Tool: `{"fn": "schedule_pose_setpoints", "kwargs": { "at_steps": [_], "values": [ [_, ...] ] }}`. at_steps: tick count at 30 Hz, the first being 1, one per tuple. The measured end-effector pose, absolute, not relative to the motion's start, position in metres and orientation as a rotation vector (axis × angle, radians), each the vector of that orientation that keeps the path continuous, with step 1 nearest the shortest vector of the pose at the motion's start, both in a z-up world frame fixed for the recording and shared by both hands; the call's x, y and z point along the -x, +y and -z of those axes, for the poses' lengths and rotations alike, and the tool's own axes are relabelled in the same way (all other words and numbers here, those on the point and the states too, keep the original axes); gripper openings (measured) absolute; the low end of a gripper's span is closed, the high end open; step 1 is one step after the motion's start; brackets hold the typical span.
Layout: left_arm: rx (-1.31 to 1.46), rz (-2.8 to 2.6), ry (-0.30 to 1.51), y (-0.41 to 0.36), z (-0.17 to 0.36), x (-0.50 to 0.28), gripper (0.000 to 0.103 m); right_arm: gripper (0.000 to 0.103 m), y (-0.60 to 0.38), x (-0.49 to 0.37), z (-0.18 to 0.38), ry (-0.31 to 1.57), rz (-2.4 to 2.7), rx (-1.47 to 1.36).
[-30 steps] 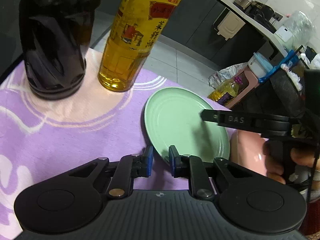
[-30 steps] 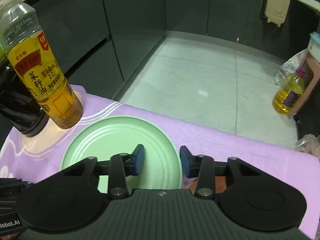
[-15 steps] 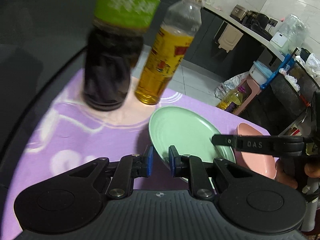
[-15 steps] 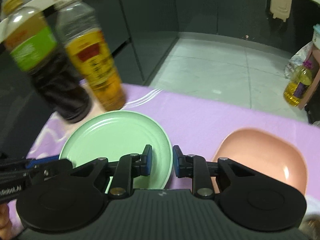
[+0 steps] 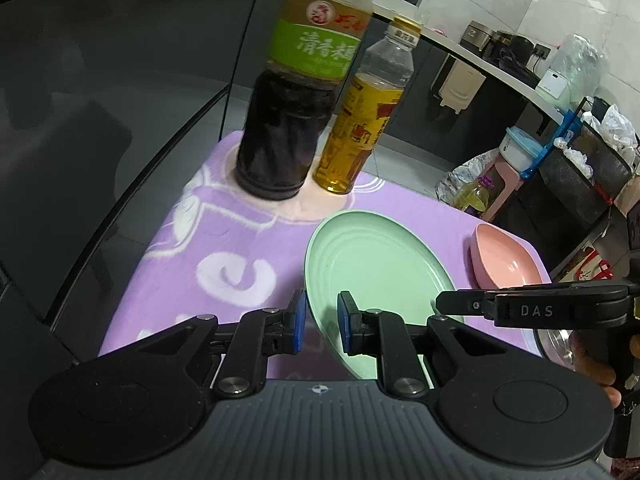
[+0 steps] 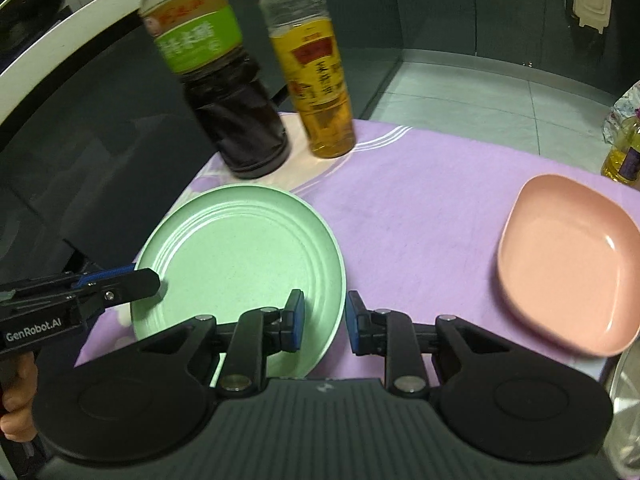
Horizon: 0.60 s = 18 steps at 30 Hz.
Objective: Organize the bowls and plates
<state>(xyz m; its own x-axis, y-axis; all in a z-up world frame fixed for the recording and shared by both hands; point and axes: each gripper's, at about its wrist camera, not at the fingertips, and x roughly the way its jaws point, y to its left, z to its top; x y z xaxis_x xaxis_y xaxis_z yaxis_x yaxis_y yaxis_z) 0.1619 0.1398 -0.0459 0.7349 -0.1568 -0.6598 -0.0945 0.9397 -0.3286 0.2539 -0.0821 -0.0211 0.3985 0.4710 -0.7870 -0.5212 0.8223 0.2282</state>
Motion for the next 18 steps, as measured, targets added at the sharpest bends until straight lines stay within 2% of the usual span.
{"fn": "schedule_pose_setpoints", "kwargs": {
  "at_steps": [18],
  "values": [
    [0.411, -0.04, 0.76, 0.182, 0.065, -0.129, 0.015, 0.021, -0.03, -0.219, 0.027, 1.02, -0.669, 0.141]
  ]
}}
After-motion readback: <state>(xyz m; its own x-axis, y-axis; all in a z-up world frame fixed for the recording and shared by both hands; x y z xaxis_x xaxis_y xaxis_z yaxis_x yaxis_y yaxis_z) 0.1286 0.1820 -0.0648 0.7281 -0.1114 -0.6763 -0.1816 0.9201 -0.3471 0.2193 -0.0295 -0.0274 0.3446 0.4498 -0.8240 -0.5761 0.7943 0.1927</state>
